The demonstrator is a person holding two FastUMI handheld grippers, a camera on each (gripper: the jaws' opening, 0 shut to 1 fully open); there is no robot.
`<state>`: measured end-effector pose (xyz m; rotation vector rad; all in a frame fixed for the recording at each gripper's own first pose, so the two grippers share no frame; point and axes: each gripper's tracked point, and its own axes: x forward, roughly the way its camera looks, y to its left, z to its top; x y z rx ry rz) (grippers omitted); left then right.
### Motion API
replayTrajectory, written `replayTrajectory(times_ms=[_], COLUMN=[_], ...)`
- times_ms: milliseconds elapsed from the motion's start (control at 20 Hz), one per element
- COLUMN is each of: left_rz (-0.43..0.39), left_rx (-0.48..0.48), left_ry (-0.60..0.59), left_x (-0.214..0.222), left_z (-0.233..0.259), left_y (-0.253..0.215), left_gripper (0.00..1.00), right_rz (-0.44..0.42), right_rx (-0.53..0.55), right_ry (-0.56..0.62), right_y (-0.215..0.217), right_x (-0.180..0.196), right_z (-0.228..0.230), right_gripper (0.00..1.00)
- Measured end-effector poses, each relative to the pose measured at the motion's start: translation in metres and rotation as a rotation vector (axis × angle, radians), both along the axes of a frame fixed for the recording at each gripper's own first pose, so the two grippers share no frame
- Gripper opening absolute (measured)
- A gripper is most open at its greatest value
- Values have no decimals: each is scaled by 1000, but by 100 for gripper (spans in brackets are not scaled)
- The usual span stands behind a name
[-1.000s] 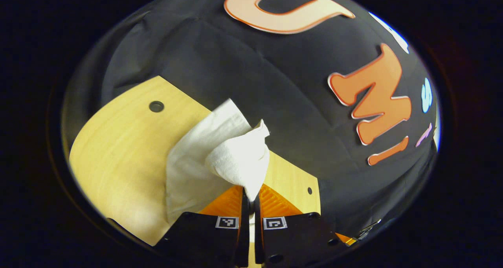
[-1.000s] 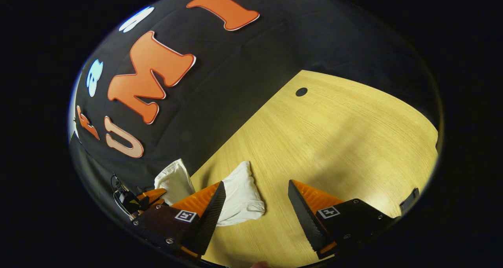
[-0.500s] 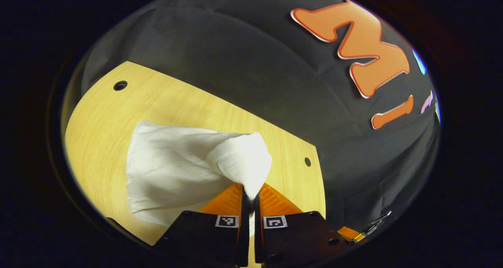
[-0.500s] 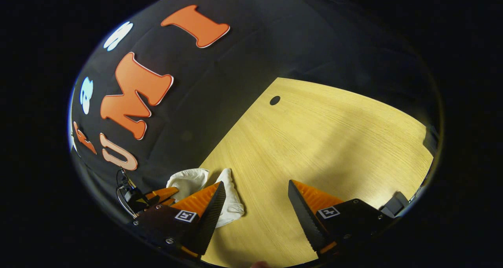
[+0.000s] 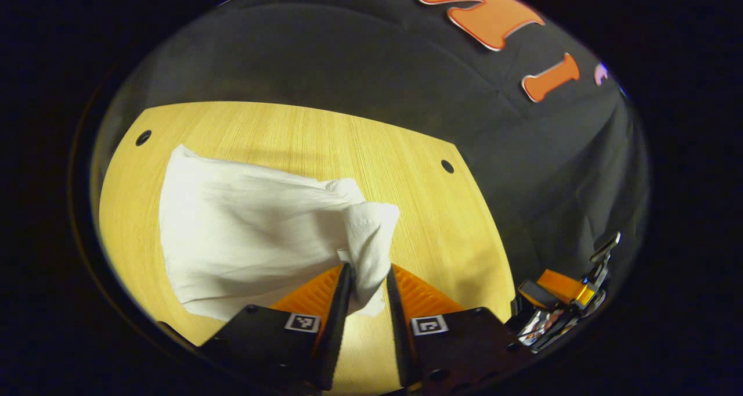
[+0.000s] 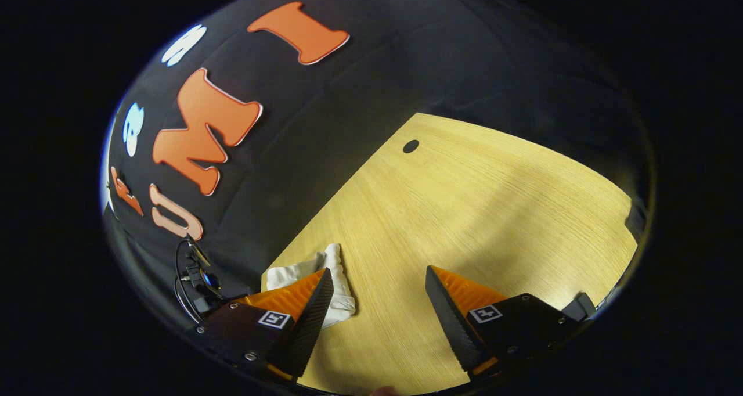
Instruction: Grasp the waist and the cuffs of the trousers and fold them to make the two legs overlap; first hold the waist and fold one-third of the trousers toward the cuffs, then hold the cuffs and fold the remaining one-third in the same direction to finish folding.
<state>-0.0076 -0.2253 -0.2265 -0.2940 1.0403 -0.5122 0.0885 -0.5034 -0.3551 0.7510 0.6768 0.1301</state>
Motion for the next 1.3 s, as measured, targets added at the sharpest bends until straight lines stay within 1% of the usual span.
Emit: replayTrajectory(times_ms=[100,200,350,550,650,750,850,900,1000,1150,1300], left_rz=[-24,-30,9,97,155,215,274,306,358,410,432], left_rx=[2,24,82,169,200,228,249,249,250,245,257], left_ry=[-35,-89,-202,-378,-448,-537,-637,-681,-741,-832,-919], left_x=[-15,-22,-23,-26,-30,-34,-39,-41,-43,-48,-61], left_z=[11,24,53,101,124,146,158,157,156,167,183], left_y=[4,17,45,89,114,126,128,126,126,125,126], left_gripper=[56,84,97,99,99,99,99,99,99,99,99], right_rz=[41,81,133,208,233,250,256,258,259,247,222], right_rx=[-24,-49,-91,-154,-185,-213,-234,-235,-233,-277,-342], right_ry=[-25,-58,-127,-227,-279,-332,-379,-399,-436,-523,-634], right_y=[12,24,40,65,77,86,95,98,108,112,113], right_x=[1,1,0,-7,-12,-15,-18,-21,-26,-31,-39], right_z=[7,17,38,64,78,93,106,112,123,141,161], right_gripper=[96,96,96,95,96,96,95,96,95,96,96])
